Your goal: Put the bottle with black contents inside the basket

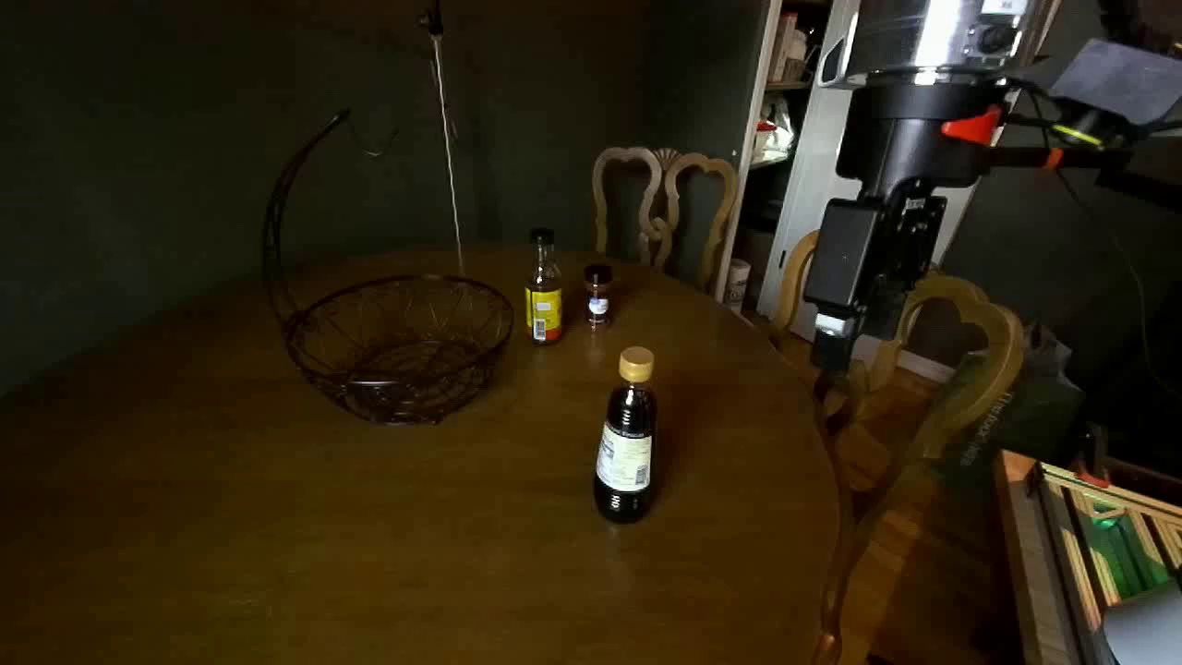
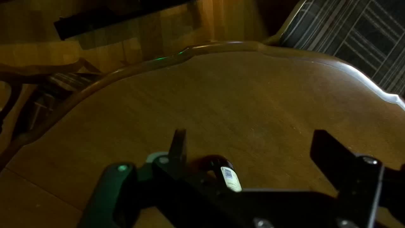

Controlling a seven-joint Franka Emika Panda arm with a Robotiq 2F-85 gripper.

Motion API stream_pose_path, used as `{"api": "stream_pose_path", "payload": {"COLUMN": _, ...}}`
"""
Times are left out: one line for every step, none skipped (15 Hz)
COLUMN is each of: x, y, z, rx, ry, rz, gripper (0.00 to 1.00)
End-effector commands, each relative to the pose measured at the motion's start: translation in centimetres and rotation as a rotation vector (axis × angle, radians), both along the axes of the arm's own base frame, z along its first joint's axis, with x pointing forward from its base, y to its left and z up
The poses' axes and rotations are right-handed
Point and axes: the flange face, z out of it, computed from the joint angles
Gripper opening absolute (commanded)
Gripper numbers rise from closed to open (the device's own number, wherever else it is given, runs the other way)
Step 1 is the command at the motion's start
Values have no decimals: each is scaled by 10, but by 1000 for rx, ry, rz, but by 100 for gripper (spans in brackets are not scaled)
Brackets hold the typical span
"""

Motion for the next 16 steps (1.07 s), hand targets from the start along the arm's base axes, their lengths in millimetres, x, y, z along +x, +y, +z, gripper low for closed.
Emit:
{"api": "stream_pose_path", "payload": {"x": 0, "y": 0, "z": 0, "rx": 0, "ry": 1, "rz": 0, "gripper": 100}}
{"api": "stream_pose_path", "payload": {"x": 0, "y": 0, "z": 0, "rx": 0, "ry": 1, "rz": 0, "gripper": 100}}
{"api": "stream_pose_path", "payload": {"x": 0, "y": 0, "z": 0, "rx": 0, "ry": 1, "rz": 0, "gripper": 100}}
{"api": "stream_pose_path", "payload": {"x": 0, "y": 0, "z": 0, "rx": 0, "ry": 1, "rz": 0, "gripper": 100}}
{"api": "stream_pose_path", "payload": {"x": 0, "y": 0, "z": 0, "rx": 0, "ry": 1, "rz": 0, "gripper": 100}}
{"api": "stream_pose_path", "payload": {"x": 0, "y": 0, "z": 0, "rx": 0, "ry": 1, "rz": 0, "gripper": 100}}
{"api": "stream_pose_path", "payload": {"x": 7, "y": 0, "z": 0, "rx": 18, "ry": -24, "rz": -3, "gripper": 100}}
{"api": "stream_pose_path", "payload": {"x": 12, "y": -1, "z": -2, "rx": -9, "ry": -58, "rz": 3, "gripper": 100}}
{"api": "stream_pose_path", "payload": {"x": 20, "y": -1, "z": -2, "rx": -7, "ry": -86, "rz": -2, "gripper": 100}}
{"api": "stream_pose_path", "payload": {"x": 28, "y": 0, "z": -3, "rx": -14, "ry": -122, "rz": 3, "gripper": 100}}
{"api": "stream_pose_path", "payload": {"x": 35, "y": 0, "z": -5, "rx": -18, "ry": -155, "rz": 10, "gripper": 100}}
{"api": "stream_pose_path", "payload": {"x": 42, "y": 1, "z": -8, "rx": -26, "ry": -184, "rz": 20, "gripper": 100}}
{"api": "stream_pose_path", "payload": {"x": 49, "y": 1, "z": -12, "rx": -13, "ry": -200, "rz": 23, "gripper": 100}}
{"api": "stream_pose_path", "payload": {"x": 56, "y": 0, "z": -18, "rx": -28, "ry": -226, "rz": 30, "gripper": 100}}
{"api": "stream_pose_path", "payload": {"x": 62, "y": 0, "z": -24, "rx": -21, "ry": -231, "rz": 34, "gripper": 100}}
{"api": "stream_pose_path", "payload": {"x": 67, "y": 1, "z": -31, "rx": -25, "ry": -236, "rz": 36, "gripper": 100}}
